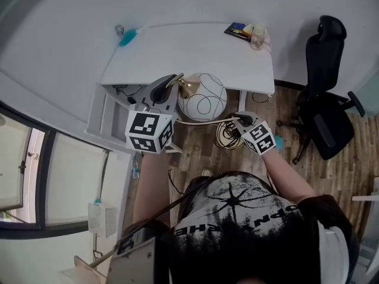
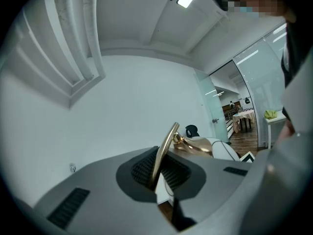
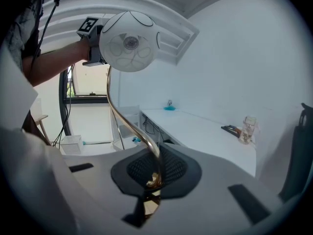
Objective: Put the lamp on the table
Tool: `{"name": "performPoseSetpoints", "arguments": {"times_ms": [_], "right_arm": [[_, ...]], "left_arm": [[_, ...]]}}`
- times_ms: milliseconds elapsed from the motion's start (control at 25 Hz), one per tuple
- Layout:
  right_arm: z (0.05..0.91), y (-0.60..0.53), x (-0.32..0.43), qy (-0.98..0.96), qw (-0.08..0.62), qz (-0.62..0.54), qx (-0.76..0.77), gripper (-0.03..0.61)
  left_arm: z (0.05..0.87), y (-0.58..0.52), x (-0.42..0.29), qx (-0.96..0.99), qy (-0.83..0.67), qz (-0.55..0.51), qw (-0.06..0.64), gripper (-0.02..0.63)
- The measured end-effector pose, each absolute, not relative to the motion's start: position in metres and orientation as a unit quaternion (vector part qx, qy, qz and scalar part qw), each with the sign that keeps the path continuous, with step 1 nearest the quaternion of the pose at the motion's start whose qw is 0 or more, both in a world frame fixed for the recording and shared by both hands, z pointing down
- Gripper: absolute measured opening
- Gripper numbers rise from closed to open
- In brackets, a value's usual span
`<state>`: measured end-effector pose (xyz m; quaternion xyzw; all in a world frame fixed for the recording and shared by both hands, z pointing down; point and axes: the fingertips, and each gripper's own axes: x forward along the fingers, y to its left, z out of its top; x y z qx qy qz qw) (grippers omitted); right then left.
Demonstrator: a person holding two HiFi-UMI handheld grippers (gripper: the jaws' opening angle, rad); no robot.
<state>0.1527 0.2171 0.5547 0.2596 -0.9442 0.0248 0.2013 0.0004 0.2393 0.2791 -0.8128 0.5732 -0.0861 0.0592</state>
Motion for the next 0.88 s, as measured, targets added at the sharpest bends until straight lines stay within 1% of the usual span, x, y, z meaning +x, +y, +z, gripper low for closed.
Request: {"name": "performPoseSetpoints", "arguments": {"times_ms": [880], "right_arm": [[0.561,0.136,0.042,-0.921,0.211,0.036,0.325,0.020]], "left_arm": [[0.289,0.141,-0.119,-0.848,0.522,-0.070,0.058,0.017]]}}
